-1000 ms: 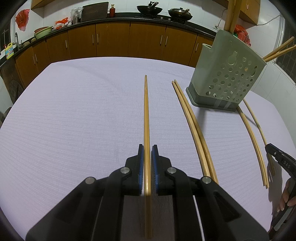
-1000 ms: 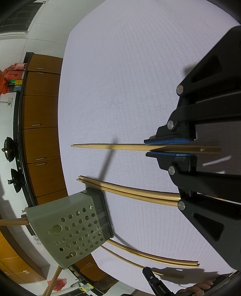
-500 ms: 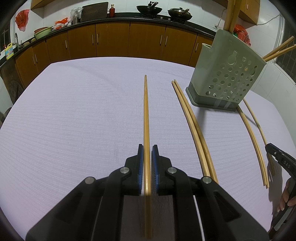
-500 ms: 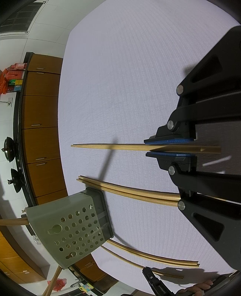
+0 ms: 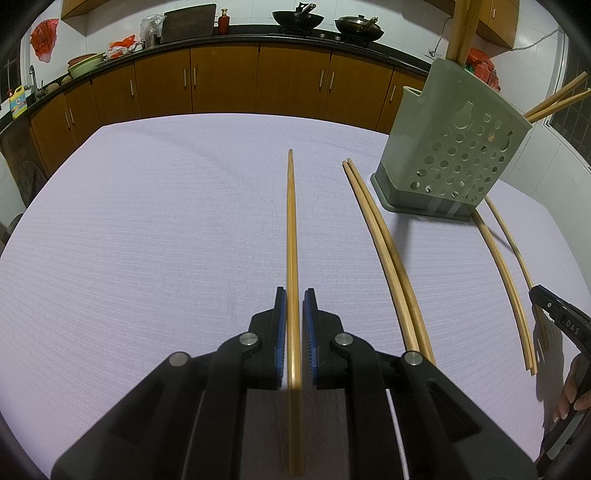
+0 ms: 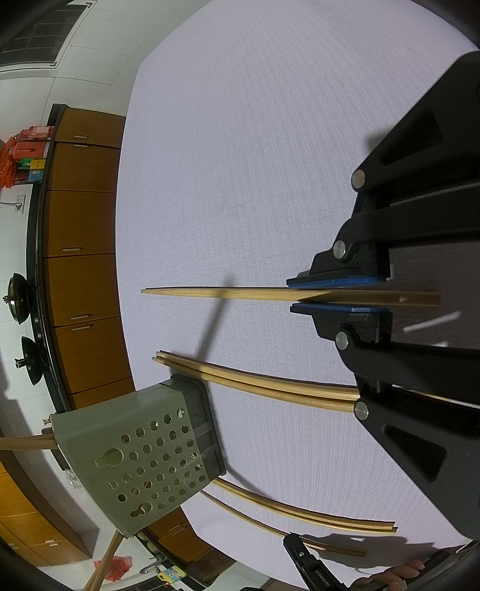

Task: Organize utensils
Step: 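Hold the grasped chopsticks with both tools just above the table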

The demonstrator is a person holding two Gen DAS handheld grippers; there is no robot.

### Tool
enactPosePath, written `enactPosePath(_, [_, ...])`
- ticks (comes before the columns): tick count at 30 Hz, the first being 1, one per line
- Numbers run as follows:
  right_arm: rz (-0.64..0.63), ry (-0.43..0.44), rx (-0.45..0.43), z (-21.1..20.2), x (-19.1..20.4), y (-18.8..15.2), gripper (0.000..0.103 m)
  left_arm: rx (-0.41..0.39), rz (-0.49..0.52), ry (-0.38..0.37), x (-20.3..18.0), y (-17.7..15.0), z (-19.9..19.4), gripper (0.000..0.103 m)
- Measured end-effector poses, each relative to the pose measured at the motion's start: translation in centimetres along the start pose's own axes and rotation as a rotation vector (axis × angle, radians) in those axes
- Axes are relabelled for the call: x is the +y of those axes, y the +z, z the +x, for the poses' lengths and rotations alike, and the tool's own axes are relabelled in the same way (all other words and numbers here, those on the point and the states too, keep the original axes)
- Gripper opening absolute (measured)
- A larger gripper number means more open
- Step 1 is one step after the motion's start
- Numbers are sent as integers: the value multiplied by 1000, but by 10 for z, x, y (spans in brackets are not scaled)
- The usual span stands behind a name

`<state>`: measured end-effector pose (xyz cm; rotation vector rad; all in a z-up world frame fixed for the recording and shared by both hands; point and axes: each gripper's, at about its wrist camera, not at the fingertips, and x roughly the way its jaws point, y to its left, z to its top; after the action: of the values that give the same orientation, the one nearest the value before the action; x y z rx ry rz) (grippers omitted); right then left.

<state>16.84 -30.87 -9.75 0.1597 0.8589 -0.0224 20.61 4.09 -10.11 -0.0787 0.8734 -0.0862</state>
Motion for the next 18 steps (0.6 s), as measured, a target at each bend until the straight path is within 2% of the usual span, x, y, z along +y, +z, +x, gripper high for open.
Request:
enactPosePath(10, [1,0,-1,-1,1,-1,9,13,3,-2,1,3,-1,12])
enactPosePath(18, [1,15,1,-6,-2,-7,9,18,45,10,-3,-5,-9,10])
